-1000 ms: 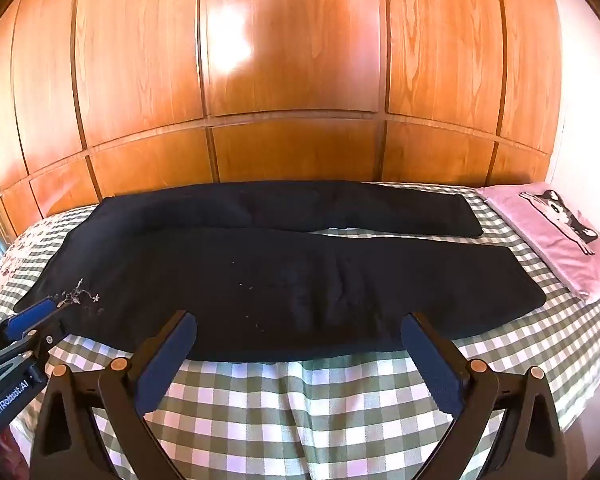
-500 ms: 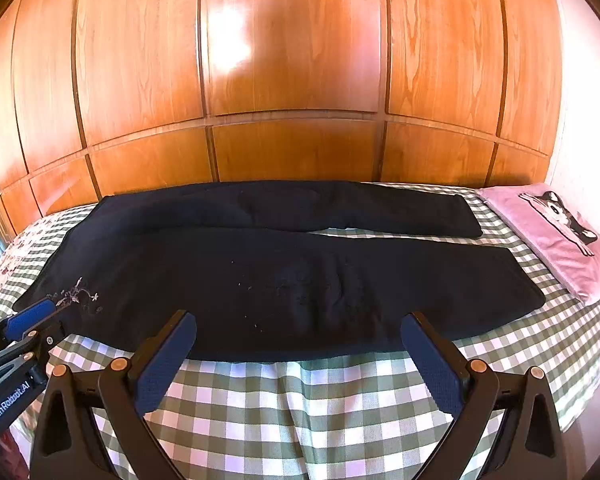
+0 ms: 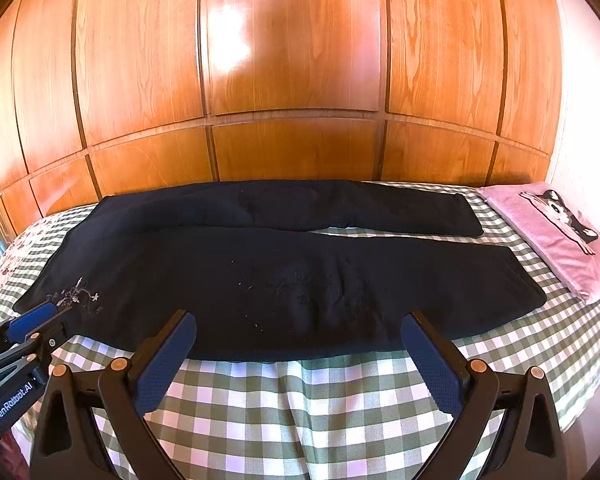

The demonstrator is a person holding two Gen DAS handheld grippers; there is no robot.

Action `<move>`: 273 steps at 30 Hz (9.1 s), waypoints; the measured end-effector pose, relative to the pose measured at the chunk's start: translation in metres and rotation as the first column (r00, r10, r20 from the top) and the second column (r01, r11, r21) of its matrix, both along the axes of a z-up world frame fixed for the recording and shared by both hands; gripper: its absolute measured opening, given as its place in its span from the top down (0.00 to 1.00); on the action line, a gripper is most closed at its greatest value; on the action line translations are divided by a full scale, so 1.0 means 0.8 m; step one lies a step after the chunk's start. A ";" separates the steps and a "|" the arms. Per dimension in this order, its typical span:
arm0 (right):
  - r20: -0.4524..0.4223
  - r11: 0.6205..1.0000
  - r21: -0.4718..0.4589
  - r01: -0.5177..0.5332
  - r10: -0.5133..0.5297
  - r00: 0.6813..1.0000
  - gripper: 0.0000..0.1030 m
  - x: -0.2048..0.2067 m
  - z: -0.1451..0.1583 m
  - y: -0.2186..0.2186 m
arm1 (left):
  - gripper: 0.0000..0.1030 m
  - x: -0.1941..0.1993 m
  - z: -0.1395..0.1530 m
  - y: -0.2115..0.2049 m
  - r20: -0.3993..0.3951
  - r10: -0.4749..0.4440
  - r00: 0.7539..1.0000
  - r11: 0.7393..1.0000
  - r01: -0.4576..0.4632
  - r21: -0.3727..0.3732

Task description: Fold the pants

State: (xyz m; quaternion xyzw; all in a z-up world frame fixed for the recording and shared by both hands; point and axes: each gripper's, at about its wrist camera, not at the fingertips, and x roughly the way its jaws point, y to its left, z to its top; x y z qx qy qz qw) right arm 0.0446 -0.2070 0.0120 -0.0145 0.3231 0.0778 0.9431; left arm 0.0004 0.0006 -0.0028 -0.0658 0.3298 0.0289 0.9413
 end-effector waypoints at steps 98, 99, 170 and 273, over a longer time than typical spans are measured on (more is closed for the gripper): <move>-0.260 0.646 0.668 0.370 -0.263 0.929 0.34 0.096 -0.118 -0.263 | 0.31 -0.003 -0.125 0.268 -0.126 0.351 0.928 0.712 -0.351 -0.608; -0.257 0.643 0.674 0.363 -0.257 0.932 0.37 0.097 -0.120 -0.267 | 0.31 -0.002 -0.126 0.272 -0.119 0.348 0.930 0.704 -0.343 -0.621; -0.164 0.790 0.504 0.350 -0.311 0.936 0.51 0.090 -0.060 -0.294 | 0.53 0.005 -0.046 0.222 -0.072 0.464 0.883 0.829 -0.462 -0.314; -0.135 0.994 0.101 -0.040 0.054 0.989 0.72 0.240 -0.113 0.006 | 0.89 0.288 -0.084 0.393 -0.069 0.453 0.889 0.882 -0.458 -0.108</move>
